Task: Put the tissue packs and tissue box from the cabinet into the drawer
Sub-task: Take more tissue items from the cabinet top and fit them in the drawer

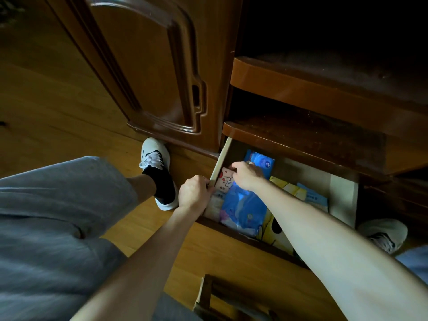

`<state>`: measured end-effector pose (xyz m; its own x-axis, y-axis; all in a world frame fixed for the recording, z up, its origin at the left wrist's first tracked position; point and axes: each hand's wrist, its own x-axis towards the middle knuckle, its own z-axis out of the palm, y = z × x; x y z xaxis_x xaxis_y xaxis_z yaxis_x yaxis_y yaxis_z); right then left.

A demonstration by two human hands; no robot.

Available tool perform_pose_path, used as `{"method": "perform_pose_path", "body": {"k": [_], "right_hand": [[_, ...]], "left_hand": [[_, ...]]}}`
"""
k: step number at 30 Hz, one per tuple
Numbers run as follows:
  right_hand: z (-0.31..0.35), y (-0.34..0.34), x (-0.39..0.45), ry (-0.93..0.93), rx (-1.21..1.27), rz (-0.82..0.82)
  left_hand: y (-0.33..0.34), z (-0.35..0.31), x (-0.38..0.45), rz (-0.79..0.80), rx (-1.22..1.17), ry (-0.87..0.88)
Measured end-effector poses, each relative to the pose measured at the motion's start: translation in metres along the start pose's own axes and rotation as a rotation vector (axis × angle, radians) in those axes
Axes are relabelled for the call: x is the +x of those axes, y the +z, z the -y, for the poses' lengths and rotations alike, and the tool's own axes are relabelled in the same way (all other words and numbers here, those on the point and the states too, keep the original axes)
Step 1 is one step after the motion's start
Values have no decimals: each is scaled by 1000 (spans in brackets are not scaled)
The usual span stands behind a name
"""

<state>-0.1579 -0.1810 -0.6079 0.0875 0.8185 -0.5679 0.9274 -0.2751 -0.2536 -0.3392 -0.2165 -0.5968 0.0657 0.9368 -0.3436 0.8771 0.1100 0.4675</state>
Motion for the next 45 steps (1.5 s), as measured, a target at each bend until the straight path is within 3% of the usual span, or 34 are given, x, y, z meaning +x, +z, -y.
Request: {"method": "perform_pose_path", "body": {"k": [14,19,24,28,32,37,41,45], "right_hand": [[15,7,2,-43,-185,-28],[13,-4,-17,-24,-6,-149],[-17,-34,-72,-115,205,-159],[-60,-90,-133,-163,307,-138],[-106,-165,-211,-119,412,-362],[-151,-254,-309,-110,558,-689],[-185,-319,-364,-56,523,-942],[-236,-375,-386,144,439,-1195]], "left_hand": [[1,1,4,17,6,-18],[-8,-3,4,60,36,-42],[-15,-37,-20,-15,265,-13],[-53,-114,-43,-127,303,224],[-109,-213,-81,-275,333,542],[-174,-340,-137,-689,225,923],[-208,-423,-137,-730,84,1048],[-220,-494,-120,-617,46,1020]]}}
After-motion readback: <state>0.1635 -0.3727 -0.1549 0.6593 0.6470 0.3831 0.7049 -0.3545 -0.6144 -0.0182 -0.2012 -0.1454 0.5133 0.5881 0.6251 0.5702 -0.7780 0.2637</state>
